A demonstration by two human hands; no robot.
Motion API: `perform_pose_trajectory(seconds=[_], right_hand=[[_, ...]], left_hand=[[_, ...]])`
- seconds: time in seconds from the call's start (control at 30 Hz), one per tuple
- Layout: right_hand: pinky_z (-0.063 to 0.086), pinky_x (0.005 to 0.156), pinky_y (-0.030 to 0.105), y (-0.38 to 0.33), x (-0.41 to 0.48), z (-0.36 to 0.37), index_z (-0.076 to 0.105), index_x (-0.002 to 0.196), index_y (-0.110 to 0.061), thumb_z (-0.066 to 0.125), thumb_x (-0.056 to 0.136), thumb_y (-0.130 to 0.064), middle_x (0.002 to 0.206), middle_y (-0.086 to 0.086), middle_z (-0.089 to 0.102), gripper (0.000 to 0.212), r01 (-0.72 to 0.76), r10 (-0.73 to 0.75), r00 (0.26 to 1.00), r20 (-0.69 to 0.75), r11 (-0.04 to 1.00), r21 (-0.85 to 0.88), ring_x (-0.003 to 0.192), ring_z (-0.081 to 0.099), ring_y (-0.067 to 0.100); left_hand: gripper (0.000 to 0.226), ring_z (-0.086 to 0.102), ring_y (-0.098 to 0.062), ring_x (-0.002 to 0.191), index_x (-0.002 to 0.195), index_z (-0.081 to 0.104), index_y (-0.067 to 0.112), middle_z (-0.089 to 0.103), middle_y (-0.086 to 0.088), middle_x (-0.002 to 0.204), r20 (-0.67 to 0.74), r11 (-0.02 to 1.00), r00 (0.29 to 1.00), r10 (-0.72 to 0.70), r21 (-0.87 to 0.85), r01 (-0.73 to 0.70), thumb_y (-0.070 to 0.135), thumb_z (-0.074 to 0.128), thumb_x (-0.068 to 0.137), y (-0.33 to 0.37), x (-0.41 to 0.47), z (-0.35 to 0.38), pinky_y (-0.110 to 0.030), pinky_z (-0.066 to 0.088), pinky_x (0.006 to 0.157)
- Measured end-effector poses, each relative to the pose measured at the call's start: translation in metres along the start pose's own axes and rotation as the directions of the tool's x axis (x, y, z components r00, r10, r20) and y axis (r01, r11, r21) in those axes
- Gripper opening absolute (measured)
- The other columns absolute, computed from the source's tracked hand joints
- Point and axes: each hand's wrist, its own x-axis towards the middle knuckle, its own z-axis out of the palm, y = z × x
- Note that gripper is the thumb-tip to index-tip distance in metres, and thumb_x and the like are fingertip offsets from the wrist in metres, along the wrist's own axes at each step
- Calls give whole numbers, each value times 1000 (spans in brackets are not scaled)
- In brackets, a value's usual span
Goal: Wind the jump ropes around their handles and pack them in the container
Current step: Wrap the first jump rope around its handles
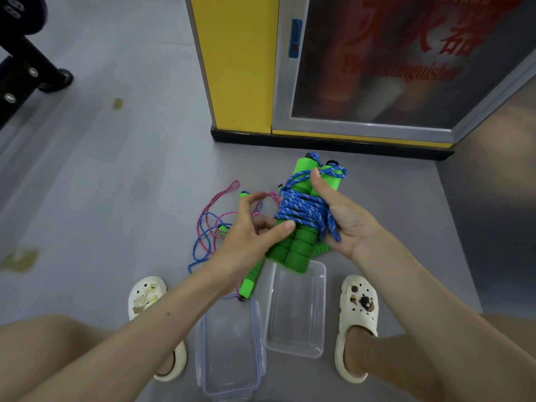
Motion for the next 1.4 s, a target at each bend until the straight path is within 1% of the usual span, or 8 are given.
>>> perform_pose_trajectory(seconds=[0.2, 0.33, 0.43, 0.63, 0.97, 1.1, 1.2, 1.4], right_hand=[[55, 86, 43, 5, 1, 9, 61, 117, -4, 63, 68, -56, 104, 14, 71, 71, 70, -71, 997, -3, 981, -180, 96, 69, 27], [54, 83, 34, 2, 2, 12, 57, 112, -16, 45, 90, -55, 103, 5, 68, 46, 232, -262, 964, -48, 916, -326, 91, 67, 17], [51, 59, 23, 6, 1, 10, 52, 96, -22, 59, 89, -42, 95, 6, 63, 22, 342, -499, 859, -112, 723, -600, 68, 63, 11], [42, 65, 5, 19, 0, 7, 62, 87, -15, 77, 76, -12, 80, -10, 63, 19, 483, -689, 716, 112, 373, -793, 72, 57, -4], [41, 66, 3, 15, 0, 4, 65, 102, -17, 67, 83, -5, 92, -3, 63, 22, 431, -641, 749, 168, 280, -858, 74, 56, 1], [49, 63, 23, 21, -2, 7, 45, 110, -17, 56, 83, 3, 92, 4, 57, 35, 439, -626, 731, 270, 129, -889, 68, 54, 8], [55, 65, 39, 21, -1, 8, 39, 113, -20, 56, 80, 2, 92, 4, 58, 43, 393, -628, 751, 205, 176, -902, 74, 58, 14], [53, 63, 34, 24, 8, 6, 39, 112, -28, 63, 72, 5, 87, 9, 61, 57, 275, -443, 886, -138, 740, -614, 77, 60, 19]], left_hand=[[59, 72, -25, 76, 124, 49, 18, 73, -5, 99, 152, 979, 980, -127, -137, 148, 12, 74, 70, 1, -1, 8, -35, 59, 63], [51, 71, -23, 72, 124, 53, 6, 72, -6, 89, 35, 968, 994, -104, -227, 109, 14, 69, 76, 3, 5, 3, -30, 57, 60], [48, 71, -25, 76, 126, 51, 9, 72, -5, 89, -54, 975, 995, -80, -211, 67, 16, 69, 82, 5, 11, -3, -32, 56, 61], [40, 71, -23, 82, 122, 50, 14, 71, -8, 101, -100, 964, 993, -57, -263, 29, 4, 64, 86, 0, 12, 6, -29, 56, 59], [40, 71, -21, 76, 119, 52, 13, 73, -7, 93, -105, 911, 989, -102, -410, 50, -7, 61, 85, 1, 11, 8, -30, 57, 57], [42, 70, -23, 78, 125, 47, 7, 68, -18, 109, -119, 879, 983, -138, -472, 67, -7, 59, 87, 0, 8, 14, -31, 57, 56], [46, 70, -25, 84, 129, 42, 7, 66, -18, 117, -143, 881, 978, -152, -469, 68, -4, 59, 88, -2, 8, 19, -36, 60, 60], [44, 71, -15, 71, 129, 34, 7, 66, -11, 106, -204, 865, 959, -195, -496, 71, 2, 57, 92, -8, 7, 29, -32, 58, 54]])
